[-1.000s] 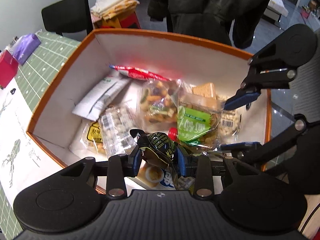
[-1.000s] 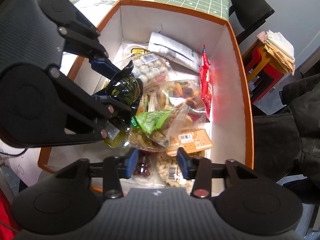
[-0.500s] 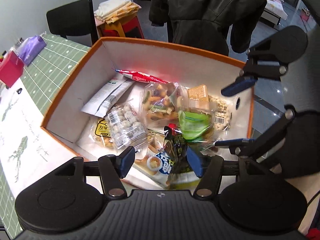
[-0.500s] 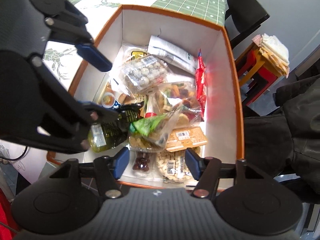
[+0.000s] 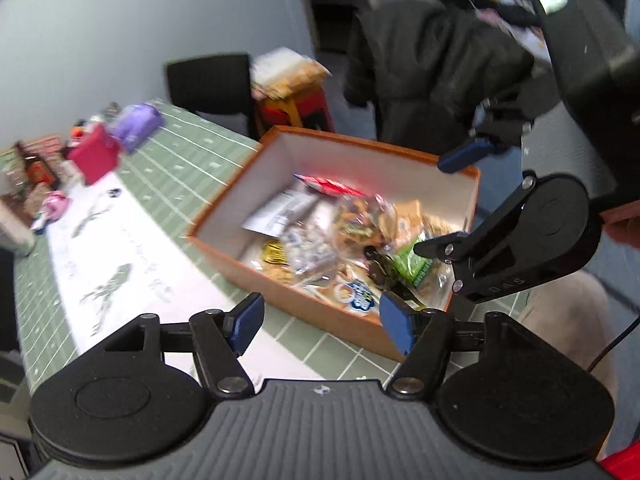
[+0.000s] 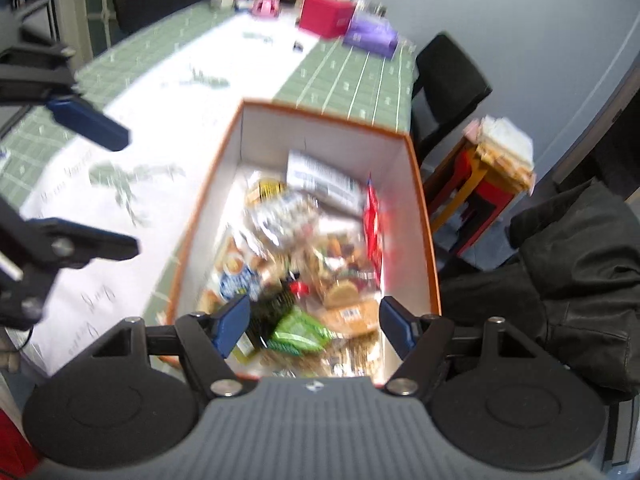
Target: Organize snacks
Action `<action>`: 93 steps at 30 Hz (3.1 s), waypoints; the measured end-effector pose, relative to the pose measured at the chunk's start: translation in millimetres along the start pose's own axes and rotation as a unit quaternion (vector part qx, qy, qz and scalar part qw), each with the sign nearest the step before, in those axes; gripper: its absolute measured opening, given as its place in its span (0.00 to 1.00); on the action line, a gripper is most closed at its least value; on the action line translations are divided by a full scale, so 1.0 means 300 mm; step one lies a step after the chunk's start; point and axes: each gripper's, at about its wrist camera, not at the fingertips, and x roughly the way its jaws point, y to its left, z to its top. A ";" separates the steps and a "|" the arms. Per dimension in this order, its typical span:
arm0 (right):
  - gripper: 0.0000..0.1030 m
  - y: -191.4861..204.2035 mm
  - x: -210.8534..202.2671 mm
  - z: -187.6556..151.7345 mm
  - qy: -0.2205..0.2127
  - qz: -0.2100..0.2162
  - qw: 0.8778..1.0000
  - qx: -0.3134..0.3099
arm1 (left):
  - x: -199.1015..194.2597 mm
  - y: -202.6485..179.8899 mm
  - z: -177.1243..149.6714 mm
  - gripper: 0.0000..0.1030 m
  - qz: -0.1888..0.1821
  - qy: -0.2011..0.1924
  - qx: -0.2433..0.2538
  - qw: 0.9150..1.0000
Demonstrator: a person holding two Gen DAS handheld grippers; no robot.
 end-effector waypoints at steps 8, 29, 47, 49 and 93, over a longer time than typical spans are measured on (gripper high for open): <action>0.85 0.175 -0.146 -0.065 -0.129 -0.013 0.991 0.009 | -0.228 0.015 -0.204 0.84 0.071 -0.120 -0.090 0.986; 0.96 0.538 -0.152 -0.372 -0.295 -0.138 0.940 0.103 | -0.135 0.062 -0.674 0.92 0.189 -0.186 -0.279 0.923; 0.96 0.545 -0.005 -0.416 -0.233 -0.107 0.956 0.142 | -0.022 0.042 -0.727 0.92 0.171 -0.132 -0.293 0.931; 0.96 0.546 -0.009 -0.416 -0.235 -0.106 0.956 0.142 | -0.026 0.038 -0.726 0.93 0.171 -0.132 -0.291 0.932; 0.96 0.558 -0.017 -0.418 -0.232 -0.090 0.958 0.140 | -0.025 0.039 -0.721 0.92 0.168 -0.123 -0.297 0.932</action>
